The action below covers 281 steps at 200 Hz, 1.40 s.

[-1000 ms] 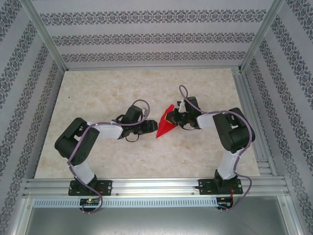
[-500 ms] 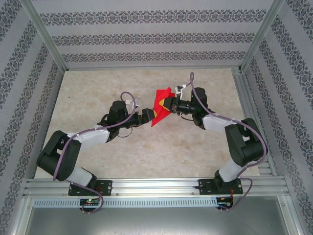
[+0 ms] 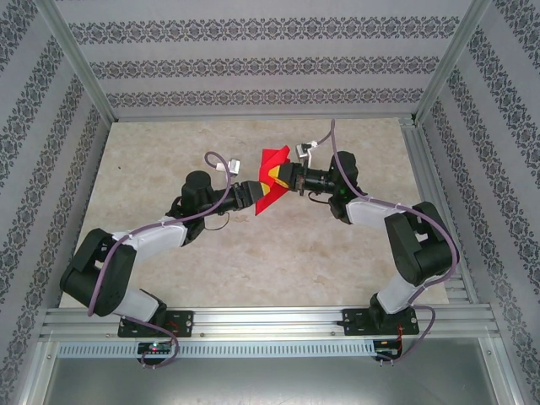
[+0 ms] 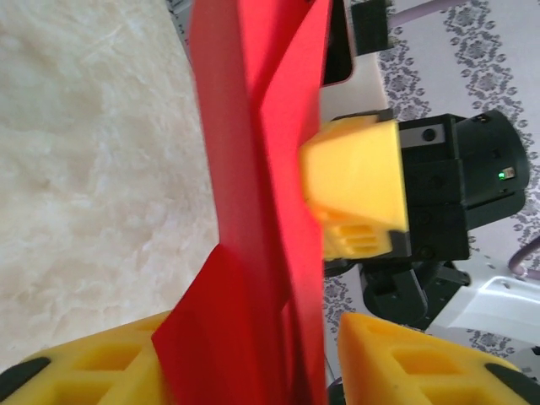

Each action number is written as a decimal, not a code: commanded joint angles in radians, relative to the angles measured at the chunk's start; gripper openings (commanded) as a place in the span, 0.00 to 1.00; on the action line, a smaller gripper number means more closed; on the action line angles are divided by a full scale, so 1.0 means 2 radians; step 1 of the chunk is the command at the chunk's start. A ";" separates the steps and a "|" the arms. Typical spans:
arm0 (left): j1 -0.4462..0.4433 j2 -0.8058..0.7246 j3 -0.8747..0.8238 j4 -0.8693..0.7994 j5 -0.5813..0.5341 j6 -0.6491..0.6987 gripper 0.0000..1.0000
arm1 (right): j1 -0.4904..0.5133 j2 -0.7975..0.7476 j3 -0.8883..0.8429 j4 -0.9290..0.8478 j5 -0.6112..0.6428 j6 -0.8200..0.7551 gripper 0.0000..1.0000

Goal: Fold a paper plane with a square sheet of paper (pick it up from the middle)
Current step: Pick up the paper from the center of the table, then turn over the paper at the center of the table.

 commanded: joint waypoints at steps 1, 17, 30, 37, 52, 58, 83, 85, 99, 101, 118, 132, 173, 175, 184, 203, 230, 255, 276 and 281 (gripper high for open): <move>0.003 -0.009 -0.006 0.046 0.008 -0.001 0.40 | 0.002 0.007 0.003 0.023 -0.005 0.002 0.05; 0.004 -0.014 -0.008 0.042 0.006 0.005 0.32 | 0.000 0.009 0.003 0.019 -0.005 -0.003 0.05; 0.003 -0.016 -0.010 0.040 0.005 0.008 0.25 | -0.002 0.010 0.003 0.019 -0.003 -0.004 0.05; 0.003 -0.017 -0.011 0.039 0.005 0.008 0.23 | -0.003 0.011 0.004 0.019 -0.003 -0.004 0.05; 0.004 -0.017 -0.013 0.043 0.004 0.006 0.18 | -0.006 0.012 0.005 0.021 -0.003 -0.003 0.05; 0.003 -0.017 -0.015 0.047 0.005 0.004 0.16 | -0.007 0.012 0.006 0.021 -0.004 -0.003 0.06; 0.004 -0.019 -0.015 0.051 0.005 -0.001 0.09 | -0.012 0.016 0.007 0.025 -0.003 -0.002 0.08; 0.004 -0.019 -0.015 0.050 0.005 -0.002 0.08 | -0.012 0.016 0.007 0.026 -0.003 -0.002 0.08; 0.003 -0.019 -0.015 0.051 0.006 -0.004 0.02 | -0.017 0.019 0.008 0.034 -0.004 0.001 0.09; 0.004 -0.019 -0.015 0.052 0.006 -0.004 0.01 | -0.018 0.019 0.008 0.036 -0.004 0.003 0.10; 0.004 -0.021 -0.016 0.049 0.007 -0.005 0.00 | -0.024 0.024 0.009 0.048 -0.005 0.008 0.13; 0.003 -0.023 -0.017 0.047 0.008 -0.005 0.00 | -0.030 0.027 0.012 0.053 -0.004 0.011 0.14; 0.003 -0.022 -0.017 0.041 0.018 -0.006 0.00 | -0.045 0.039 0.026 0.064 -0.004 0.018 0.13; 0.003 -0.022 -0.017 0.041 0.018 -0.006 0.00 | -0.046 0.039 0.027 0.064 -0.004 0.018 0.13; 0.003 -0.022 -0.017 0.039 0.022 -0.005 0.00 | -0.048 0.043 0.030 0.064 -0.005 0.018 0.13; 0.002 -0.022 -0.017 0.037 0.025 -0.005 0.00 | -0.050 0.051 0.036 0.072 -0.006 0.024 0.12; 0.003 -0.023 -0.018 0.035 0.027 -0.005 0.00 | -0.054 0.060 0.041 0.085 -0.005 0.034 0.17; 0.003 -0.023 -0.020 0.033 0.026 -0.005 0.00 | -0.060 0.064 0.043 0.084 -0.002 0.035 0.06; 0.003 -0.024 -0.021 0.033 0.025 -0.005 0.00 | -0.066 0.064 0.041 0.085 0.005 0.033 0.01; 0.003 -0.024 -0.021 0.033 0.025 -0.005 0.00 | -0.067 0.065 0.041 0.084 0.005 0.033 0.02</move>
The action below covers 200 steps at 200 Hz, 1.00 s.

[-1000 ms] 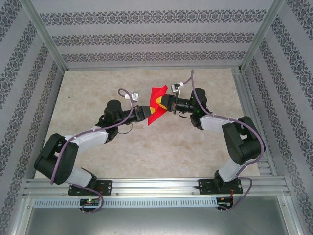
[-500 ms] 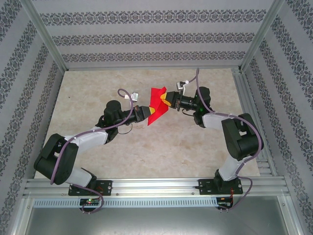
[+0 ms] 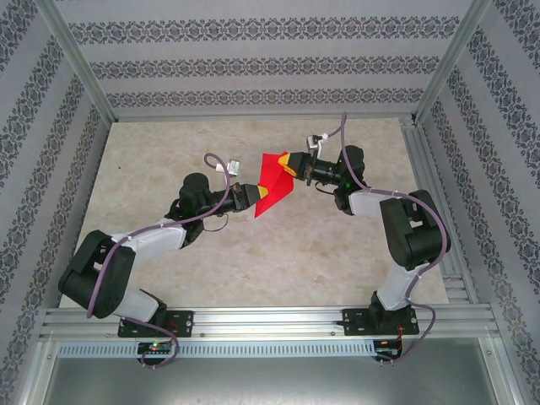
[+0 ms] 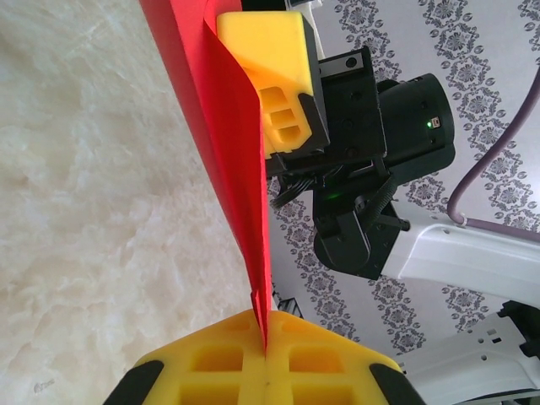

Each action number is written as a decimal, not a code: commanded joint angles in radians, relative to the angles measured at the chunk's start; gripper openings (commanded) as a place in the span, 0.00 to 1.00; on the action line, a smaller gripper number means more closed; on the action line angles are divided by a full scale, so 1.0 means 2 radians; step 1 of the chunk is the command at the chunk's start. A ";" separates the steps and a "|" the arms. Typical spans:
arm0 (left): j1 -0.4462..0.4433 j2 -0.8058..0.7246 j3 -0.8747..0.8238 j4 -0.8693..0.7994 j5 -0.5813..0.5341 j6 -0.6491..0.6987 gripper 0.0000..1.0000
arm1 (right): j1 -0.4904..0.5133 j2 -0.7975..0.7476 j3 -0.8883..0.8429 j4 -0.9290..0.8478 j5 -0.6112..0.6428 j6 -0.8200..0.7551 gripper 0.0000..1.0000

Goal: Fold a paper plane with a square sheet of paper (pick it up from the middle)
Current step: Turn over the paper at the center of the table.

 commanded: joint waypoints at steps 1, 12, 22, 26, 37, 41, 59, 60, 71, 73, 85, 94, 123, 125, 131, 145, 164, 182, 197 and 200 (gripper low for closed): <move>0.002 -0.017 -0.008 0.013 0.011 -0.001 0.00 | -0.013 0.007 0.011 0.025 0.014 -0.005 0.02; 0.002 -0.017 -0.009 0.013 0.011 -0.001 0.00 | -0.015 0.008 0.013 0.029 0.014 -0.003 0.10; 0.003 -0.017 -0.009 0.012 0.011 -0.001 0.00 | -0.016 0.008 0.013 0.030 0.014 -0.001 0.13; 0.002 -0.017 -0.010 0.012 0.011 -0.001 0.00 | -0.016 0.008 0.013 0.030 0.013 -0.001 0.13; 0.002 -0.017 -0.010 0.010 0.011 -0.001 0.00 | -0.017 0.009 0.014 0.031 0.015 0.000 0.12; 0.002 -0.017 -0.011 0.011 0.011 -0.002 0.00 | -0.017 0.009 0.014 0.031 0.015 0.000 0.11; 0.002 -0.017 -0.013 0.011 0.011 -0.003 0.00 | -0.021 0.010 0.016 0.034 0.016 0.002 0.07; 0.002 -0.017 -0.013 0.011 0.011 -0.003 0.00 | -0.021 0.010 0.015 0.034 0.016 0.002 0.06; 0.002 -0.016 -0.013 0.010 0.012 -0.003 0.00 | -0.021 0.011 0.017 0.034 0.017 0.002 0.00; 0.002 -0.016 -0.013 0.010 0.013 -0.003 0.00 | -0.021 0.011 0.017 0.033 0.017 0.001 0.00; 0.001 -0.017 -0.014 0.011 0.012 -0.003 0.00 | -0.021 0.011 0.018 0.031 0.018 0.000 0.00; 0.001 -0.017 -0.015 0.010 0.012 -0.003 0.00 | -0.022 0.010 0.018 0.030 0.018 -0.001 0.02; 0.001 -0.017 -0.017 0.007 0.012 -0.002 0.00 | -0.025 0.010 0.018 0.024 0.022 -0.006 0.11; 0.002 -0.018 -0.017 0.007 0.013 -0.001 0.00 | -0.025 0.010 0.018 0.023 0.022 -0.007 0.09; 0.002 -0.019 -0.018 0.007 0.012 -0.001 0.00 | -0.027 0.010 0.018 0.019 0.024 -0.010 0.03; 0.002 -0.018 -0.018 0.005 0.013 0.000 0.00 | -0.029 0.010 0.021 0.013 0.025 -0.013 0.00; 0.001 -0.019 -0.020 -0.001 0.011 0.005 0.00 | -0.033 0.011 0.023 0.009 0.028 -0.014 0.09; 0.001 -0.021 -0.021 -0.011 0.008 0.011 0.00 | -0.039 0.006 0.021 -0.005 0.035 -0.022 0.21; 0.002 -0.024 -0.020 -0.030 0.004 0.023 0.00 | -0.045 -0.005 0.019 -0.033 0.044 -0.042 0.28; 0.001 -0.025 -0.020 -0.036 0.002 0.027 0.00 | -0.046 -0.009 0.019 -0.041 0.046 -0.049 0.29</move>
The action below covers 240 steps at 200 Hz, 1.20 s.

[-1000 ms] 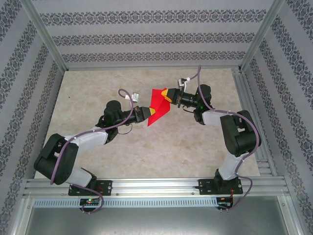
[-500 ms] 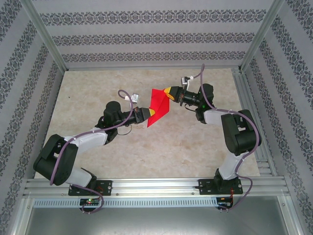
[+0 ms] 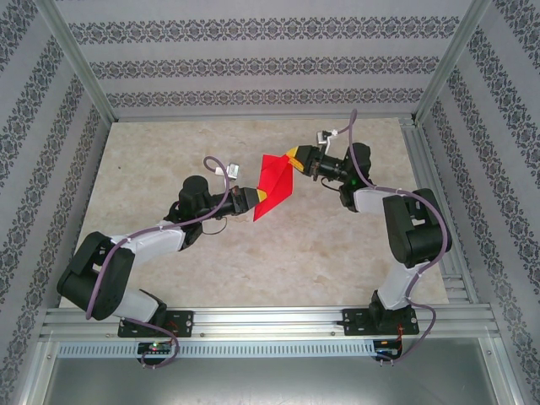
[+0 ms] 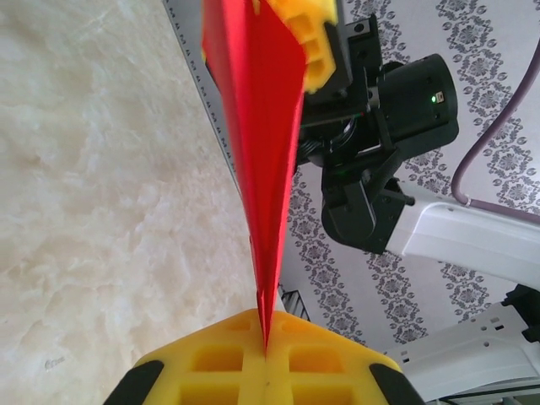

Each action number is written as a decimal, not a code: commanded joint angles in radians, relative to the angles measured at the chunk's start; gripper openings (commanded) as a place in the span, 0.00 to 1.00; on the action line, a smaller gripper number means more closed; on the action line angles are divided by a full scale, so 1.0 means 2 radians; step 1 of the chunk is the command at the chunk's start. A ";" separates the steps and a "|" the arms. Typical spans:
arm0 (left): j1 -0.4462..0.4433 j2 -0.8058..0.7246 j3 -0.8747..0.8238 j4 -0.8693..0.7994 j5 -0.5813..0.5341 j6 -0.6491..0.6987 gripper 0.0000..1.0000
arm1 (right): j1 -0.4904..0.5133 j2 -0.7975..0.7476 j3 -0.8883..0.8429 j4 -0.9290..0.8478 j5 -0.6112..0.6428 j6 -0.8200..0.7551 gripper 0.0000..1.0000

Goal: Fold a paper plane with a square sheet of paper (pick it up from the middle)
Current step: Turn over the paper at the center of the table.

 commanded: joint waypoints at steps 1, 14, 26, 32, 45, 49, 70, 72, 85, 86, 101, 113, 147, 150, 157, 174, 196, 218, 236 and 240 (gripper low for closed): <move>0.001 -0.019 -0.005 -0.030 0.000 0.027 0.00 | -0.013 -0.016 0.011 -0.035 0.026 -0.042 0.30; 0.002 -0.028 0.003 -0.082 -0.015 0.053 0.00 | -0.019 -0.036 0.008 -0.093 0.040 -0.083 0.34; 0.001 -0.038 0.018 -0.162 -0.042 0.095 0.00 | -0.023 -0.063 0.005 -0.174 0.066 -0.132 0.38; 0.002 -0.043 0.029 -0.212 -0.065 0.118 0.00 | -0.023 -0.076 0.006 -0.221 0.083 -0.168 0.40; 0.000 -0.051 0.059 -0.334 -0.133 0.172 0.00 | -0.023 -0.113 0.010 -0.327 0.134 -0.238 0.47; -0.001 -0.051 0.070 -0.367 -0.156 0.189 0.00 | -0.023 -0.123 0.011 -0.356 0.152 -0.257 0.49; -0.019 -0.038 0.134 -0.533 -0.300 0.257 0.00 | -0.022 -0.173 0.006 -0.459 0.231 -0.319 0.58; -0.022 -0.036 0.139 -0.543 -0.311 0.261 0.00 | -0.022 -0.177 0.006 -0.464 0.236 -0.323 0.59; -0.041 -0.020 0.175 -0.602 -0.393 0.281 0.00 | -0.019 -0.202 0.002 -0.508 0.275 -0.346 0.62; -0.043 -0.018 0.179 -0.607 -0.400 0.283 0.00 | -0.019 -0.204 0.002 -0.510 0.278 -0.347 0.62; -0.073 0.012 0.223 -0.665 -0.502 0.296 0.00 | -0.014 -0.229 -0.007 -0.540 0.315 -0.361 0.65; -0.099 0.045 0.261 -0.708 -0.579 0.301 0.00 | -0.010 -0.245 -0.011 -0.564 0.343 -0.368 0.66; -0.144 0.158 0.350 -0.810 -0.726 0.290 0.00 | -0.004 -0.276 -0.030 -0.601 0.401 -0.370 0.66; -0.146 0.166 0.356 -0.815 -0.732 0.289 0.00 | -0.005 -0.278 -0.031 -0.602 0.403 -0.370 0.67; -0.153 0.185 0.369 -0.826 -0.747 0.288 0.00 | -0.004 -0.283 -0.034 -0.605 0.408 -0.369 0.67; -0.163 0.219 0.393 -0.837 -0.760 0.289 0.00 | -0.005 -0.290 -0.039 -0.613 0.420 -0.367 0.67; -0.173 0.249 0.404 -0.814 -0.732 0.297 0.01 | -0.006 -0.294 -0.040 -0.628 0.438 -0.364 0.67; -0.180 0.273 0.411 -0.789 -0.689 0.298 0.04 | -0.007 -0.300 -0.040 -0.636 0.452 -0.362 0.67; -0.183 0.285 0.414 -0.772 -0.653 0.295 0.13 | -0.008 -0.302 -0.040 -0.639 0.454 -0.361 0.67; -0.183 0.287 0.413 -0.768 -0.645 0.294 0.16 | -0.008 -0.302 -0.041 -0.639 0.454 -0.361 0.67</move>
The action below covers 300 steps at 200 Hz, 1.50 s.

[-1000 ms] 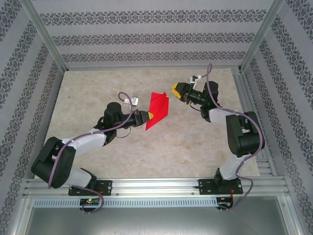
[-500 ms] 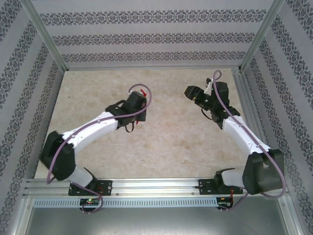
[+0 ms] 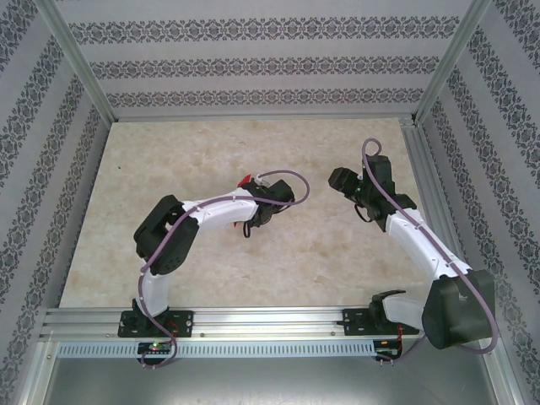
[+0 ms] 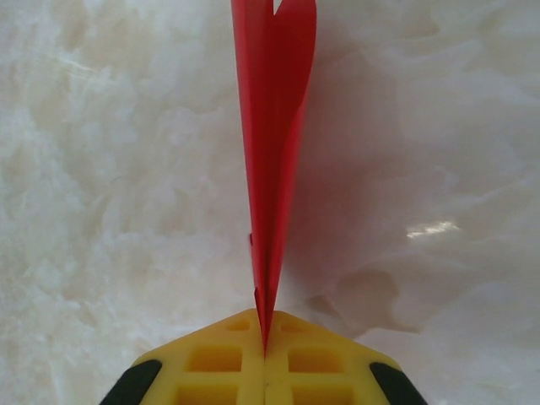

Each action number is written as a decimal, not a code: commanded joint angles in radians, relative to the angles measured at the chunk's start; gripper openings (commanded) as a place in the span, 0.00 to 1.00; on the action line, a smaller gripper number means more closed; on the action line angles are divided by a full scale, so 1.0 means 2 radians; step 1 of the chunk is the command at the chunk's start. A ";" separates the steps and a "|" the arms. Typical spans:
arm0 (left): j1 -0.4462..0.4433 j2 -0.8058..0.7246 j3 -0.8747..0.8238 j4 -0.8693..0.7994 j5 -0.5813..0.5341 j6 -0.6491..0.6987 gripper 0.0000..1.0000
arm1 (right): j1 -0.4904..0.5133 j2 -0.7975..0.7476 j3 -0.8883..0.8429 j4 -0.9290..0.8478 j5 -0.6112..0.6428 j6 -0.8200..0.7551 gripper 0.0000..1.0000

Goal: Fold a paper plane with a square sheet of paper (pick it up from the middle)
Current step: Turn over the paper at the center of the table, then rotate the paper at the center of the table.

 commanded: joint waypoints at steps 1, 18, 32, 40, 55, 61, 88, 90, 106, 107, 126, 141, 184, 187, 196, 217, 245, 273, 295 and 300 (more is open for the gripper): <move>-0.008 0.012 0.012 0.020 0.044 0.007 0.17 | 0.000 -0.012 -0.005 -0.012 0.025 -0.003 0.67; -0.009 0.012 0.010 0.035 0.078 0.007 0.28 | 0.000 -0.011 -0.003 -0.017 0.025 -0.003 0.67; -0.008 0.002 0.000 0.055 0.111 0.010 0.35 | 0.000 -0.011 -0.003 -0.022 0.026 -0.004 0.67; -0.008 -0.007 -0.006 0.068 0.130 0.011 0.39 | 0.000 -0.011 -0.001 -0.025 0.027 -0.004 0.67; -0.004 -0.030 -0.022 0.091 0.169 0.011 0.47 | 0.001 -0.010 0.000 -0.029 0.019 -0.006 0.67; -0.001 -0.041 -0.030 0.101 0.186 0.011 0.50 | 0.002 -0.009 0.002 -0.031 0.015 -0.008 0.67; 0.025 -0.109 -0.082 0.149 0.253 -0.009 0.64 | 0.024 0.002 0.008 -0.038 0.011 -0.012 0.66; 0.028 -0.115 -0.087 0.154 0.256 -0.012 0.65 | 0.027 0.003 0.010 -0.039 0.012 -0.012 0.66; 0.053 -0.166 -0.131 0.190 0.295 -0.032 0.72 | 0.061 0.020 0.019 -0.042 0.025 -0.009 0.65; 0.055 -0.169 -0.135 0.192 0.298 -0.033 0.72 | 0.064 0.022 0.019 -0.043 0.025 -0.009 0.65; 0.095 -0.221 -0.189 0.231 0.336 -0.058 0.78 | 0.127 0.061 0.040 -0.043 0.048 0.002 0.63; 0.132 -0.253 -0.230 0.251 0.355 -0.076 0.81 | 0.182 0.105 0.070 -0.044 0.061 0.012 0.60; 0.216 -0.313 -0.312 0.265 0.354 -0.108 0.91 | 0.306 0.245 0.189 -0.050 0.066 0.028 0.49; 0.220 -0.317 -0.317 0.266 0.353 -0.111 0.91 | 0.311 0.254 0.197 -0.051 0.064 0.028 0.48; 0.237 -0.328 -0.332 0.272 0.355 -0.117 0.92 | 0.326 0.284 0.223 -0.052 0.055 0.031 0.45; 0.264 -0.347 -0.358 0.282 0.371 -0.125 0.94 | 0.343 0.332 0.264 -0.056 0.038 0.033 0.41; 0.274 -0.352 -0.372 0.292 0.392 -0.128 0.95 | 0.343 0.372 0.288 -0.065 0.035 0.030 0.40; 0.276 -0.346 -0.377 0.303 0.404 -0.130 0.94 | 0.330 0.400 0.292 -0.063 0.022 0.025 0.39; 0.277 -0.342 -0.378 0.307 0.408 -0.131 0.94 | 0.321 0.419 0.298 -0.064 0.016 0.015 0.37; 0.277 -0.340 -0.378 0.309 0.408 -0.132 0.94 | 0.319 0.423 0.300 -0.065 0.015 0.011 0.37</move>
